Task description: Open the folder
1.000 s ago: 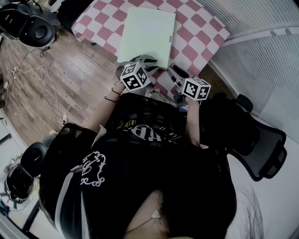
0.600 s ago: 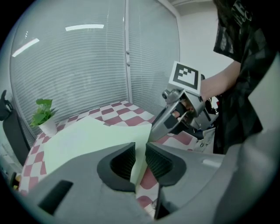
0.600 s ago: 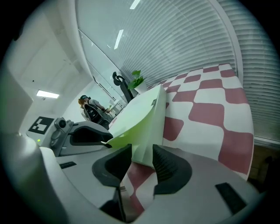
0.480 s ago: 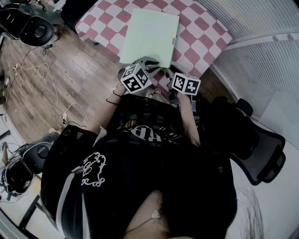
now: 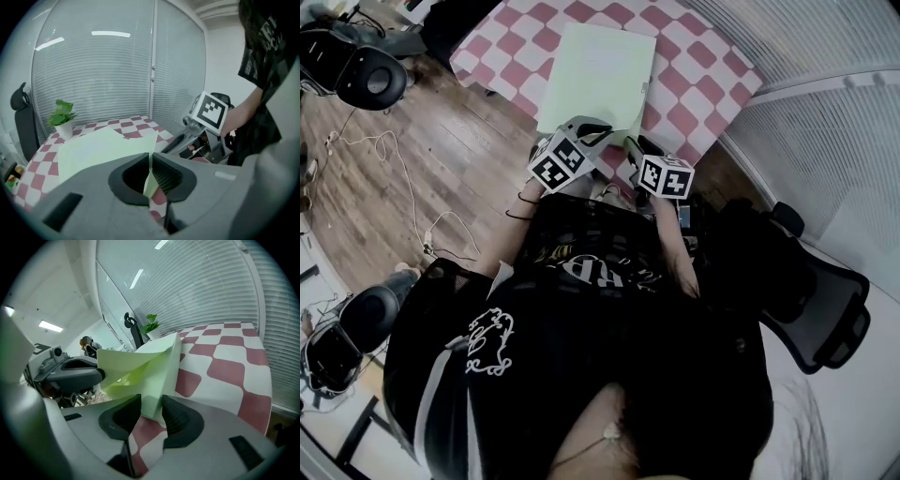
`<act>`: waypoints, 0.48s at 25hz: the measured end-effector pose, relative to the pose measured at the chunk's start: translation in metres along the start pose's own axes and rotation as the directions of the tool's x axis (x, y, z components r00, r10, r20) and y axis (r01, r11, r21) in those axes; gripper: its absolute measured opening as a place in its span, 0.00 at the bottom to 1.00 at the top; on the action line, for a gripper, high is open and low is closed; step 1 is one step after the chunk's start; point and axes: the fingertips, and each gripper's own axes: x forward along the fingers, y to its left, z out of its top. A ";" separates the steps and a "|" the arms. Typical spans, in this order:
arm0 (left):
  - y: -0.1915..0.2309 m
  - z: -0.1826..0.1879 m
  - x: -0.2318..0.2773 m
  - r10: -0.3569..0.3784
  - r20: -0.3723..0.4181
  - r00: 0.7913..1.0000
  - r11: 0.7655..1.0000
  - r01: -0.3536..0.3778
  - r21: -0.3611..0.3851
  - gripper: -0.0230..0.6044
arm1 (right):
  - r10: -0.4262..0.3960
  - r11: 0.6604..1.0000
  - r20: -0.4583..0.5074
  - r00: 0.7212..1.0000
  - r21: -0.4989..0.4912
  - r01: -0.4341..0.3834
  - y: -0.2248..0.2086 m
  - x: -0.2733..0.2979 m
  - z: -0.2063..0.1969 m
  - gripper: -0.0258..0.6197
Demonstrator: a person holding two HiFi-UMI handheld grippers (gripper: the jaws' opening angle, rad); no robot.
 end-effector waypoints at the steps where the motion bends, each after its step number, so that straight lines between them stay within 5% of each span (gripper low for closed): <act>1: 0.001 0.005 -0.004 -0.001 0.015 1.000 1.000 0.001 -0.005 0.09 | 0.002 1.000 0.001 1.000 0.002 -0.002 0.000 0.000 0.000 0.23; 8: 0.028 0.036 -0.062 0.137 0.182 0.974 0.990 -0.135 -0.028 0.09 | 0.006 1.000 -0.001 1.000 0.011 -0.006 -0.002 0.004 0.001 0.23; 12: 0.042 0.032 -0.092 0.284 0.233 0.930 0.954 -0.298 0.029 0.09 | -0.005 1.000 0.001 1.000 -0.001 0.005 -0.001 0.005 0.000 0.23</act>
